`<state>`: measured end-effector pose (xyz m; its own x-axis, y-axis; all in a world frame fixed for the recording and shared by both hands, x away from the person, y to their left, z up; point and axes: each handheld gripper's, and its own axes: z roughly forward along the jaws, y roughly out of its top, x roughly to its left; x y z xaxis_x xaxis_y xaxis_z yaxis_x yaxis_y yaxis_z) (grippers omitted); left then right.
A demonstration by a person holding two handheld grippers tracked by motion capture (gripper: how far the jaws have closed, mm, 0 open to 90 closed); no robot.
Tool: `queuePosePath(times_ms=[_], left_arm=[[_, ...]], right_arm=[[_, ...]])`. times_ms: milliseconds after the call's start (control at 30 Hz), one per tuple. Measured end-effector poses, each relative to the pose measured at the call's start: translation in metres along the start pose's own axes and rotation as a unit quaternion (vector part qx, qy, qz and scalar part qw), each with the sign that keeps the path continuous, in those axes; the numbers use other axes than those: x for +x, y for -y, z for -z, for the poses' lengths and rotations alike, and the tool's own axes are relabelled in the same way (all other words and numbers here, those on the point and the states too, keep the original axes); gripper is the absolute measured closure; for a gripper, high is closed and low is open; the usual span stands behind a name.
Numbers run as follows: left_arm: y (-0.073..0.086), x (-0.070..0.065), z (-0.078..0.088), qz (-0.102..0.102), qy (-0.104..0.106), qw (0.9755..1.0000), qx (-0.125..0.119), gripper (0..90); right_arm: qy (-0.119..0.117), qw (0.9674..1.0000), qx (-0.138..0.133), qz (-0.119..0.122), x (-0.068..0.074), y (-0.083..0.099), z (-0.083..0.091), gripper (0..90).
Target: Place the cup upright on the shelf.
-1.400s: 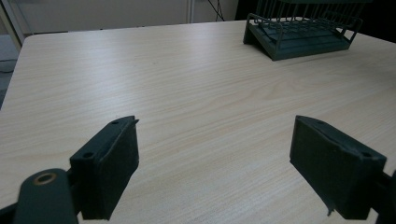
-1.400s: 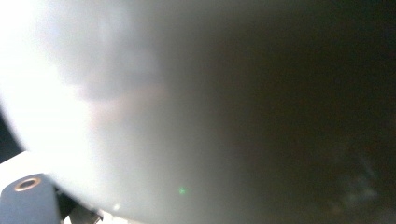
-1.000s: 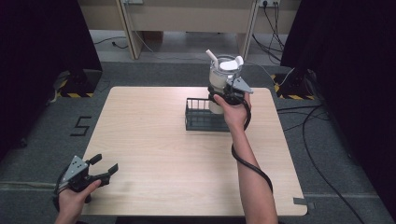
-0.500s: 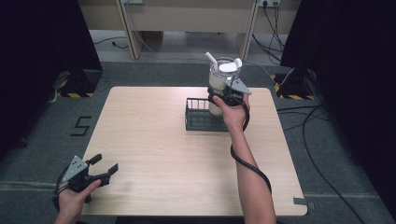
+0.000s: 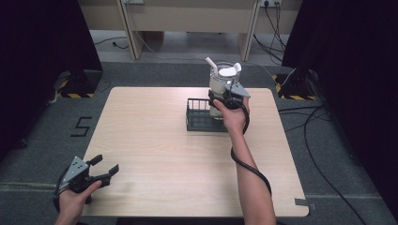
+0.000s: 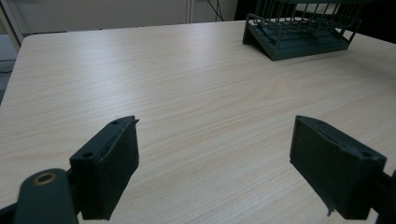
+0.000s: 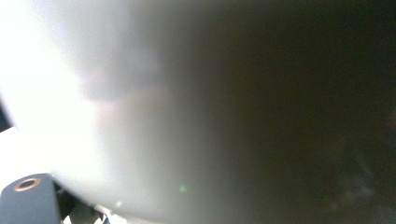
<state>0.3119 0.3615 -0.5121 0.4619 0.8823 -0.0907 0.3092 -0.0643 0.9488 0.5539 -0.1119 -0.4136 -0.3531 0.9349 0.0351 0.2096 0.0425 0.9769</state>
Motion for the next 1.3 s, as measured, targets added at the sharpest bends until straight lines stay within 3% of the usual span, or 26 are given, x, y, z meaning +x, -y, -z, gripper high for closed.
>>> queuePosePath(times_ms=[1300], left_arm=[[0.000,0.000,0.000,0.000,0.001,1.0000,0.000,14.9]], right_arm=[[0.010,0.9999,0.011,0.001,-0.006,0.016,-0.007,10.8]])
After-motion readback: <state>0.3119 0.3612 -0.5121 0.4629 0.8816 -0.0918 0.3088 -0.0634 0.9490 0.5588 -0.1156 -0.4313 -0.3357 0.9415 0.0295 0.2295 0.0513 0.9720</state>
